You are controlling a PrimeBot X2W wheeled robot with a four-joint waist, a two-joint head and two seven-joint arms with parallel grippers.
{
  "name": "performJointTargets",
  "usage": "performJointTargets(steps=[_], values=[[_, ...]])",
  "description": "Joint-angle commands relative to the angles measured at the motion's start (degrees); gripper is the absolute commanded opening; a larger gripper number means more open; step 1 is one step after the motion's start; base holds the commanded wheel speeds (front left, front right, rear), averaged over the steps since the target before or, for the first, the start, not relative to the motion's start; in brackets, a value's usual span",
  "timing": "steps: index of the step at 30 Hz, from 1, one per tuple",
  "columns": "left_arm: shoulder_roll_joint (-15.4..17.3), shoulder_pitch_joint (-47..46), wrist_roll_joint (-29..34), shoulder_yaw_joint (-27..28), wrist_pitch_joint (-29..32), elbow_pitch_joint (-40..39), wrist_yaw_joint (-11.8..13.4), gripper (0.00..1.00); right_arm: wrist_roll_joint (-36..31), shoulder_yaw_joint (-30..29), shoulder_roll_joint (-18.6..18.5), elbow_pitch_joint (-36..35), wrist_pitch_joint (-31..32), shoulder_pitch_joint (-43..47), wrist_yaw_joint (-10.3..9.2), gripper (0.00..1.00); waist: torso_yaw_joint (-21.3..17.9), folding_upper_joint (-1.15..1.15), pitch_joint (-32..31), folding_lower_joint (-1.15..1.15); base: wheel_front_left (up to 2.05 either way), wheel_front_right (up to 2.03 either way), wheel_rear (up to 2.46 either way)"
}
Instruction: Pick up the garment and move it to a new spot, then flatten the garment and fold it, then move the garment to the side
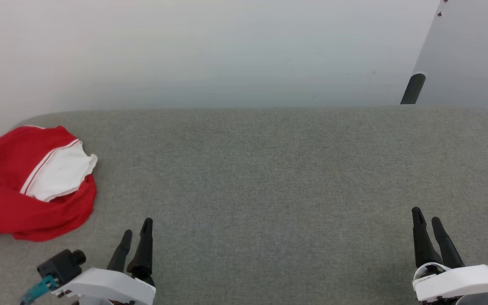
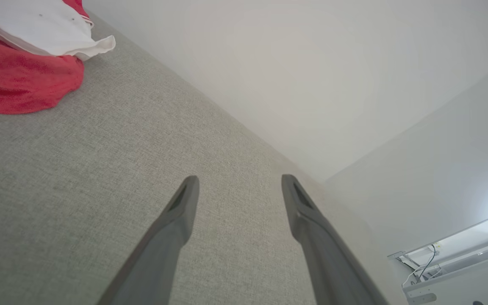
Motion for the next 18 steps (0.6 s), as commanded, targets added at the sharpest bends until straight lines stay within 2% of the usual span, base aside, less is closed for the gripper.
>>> performJointTargets(steps=[1, 10, 18], values=[[0.75, -1.16, 2.27, -0.34, -0.57, -0.87, 0.45, 1.0, -1.98, 0.05, -0.22, -0.97, -0.58, 0.1, 0.03, 1.0, 0.01, 0.0, 0.02, 0.0, 0.0, 0.0, 0.0], [1.34, -0.81, 10.32, -0.37, -1.79, -2.19, 0.83, 1.0, -7.03, 0.09, -0.24, -1.89, -1.49, 0.32, 0.03, 1.0, -0.01, 0.0, 0.09, 0.0, 0.0, 0.0, 0.0], [1.3, -0.28, 16.55, -0.08, -2.99, -2.98, 0.03, 1.0, -11.43, 0.25, -0.26, -2.55, -2.33, 0.53, 0.04, 1.0, 0.03, 0.0, 0.15, 0.0, 0.0, 0.0, 0.0]])
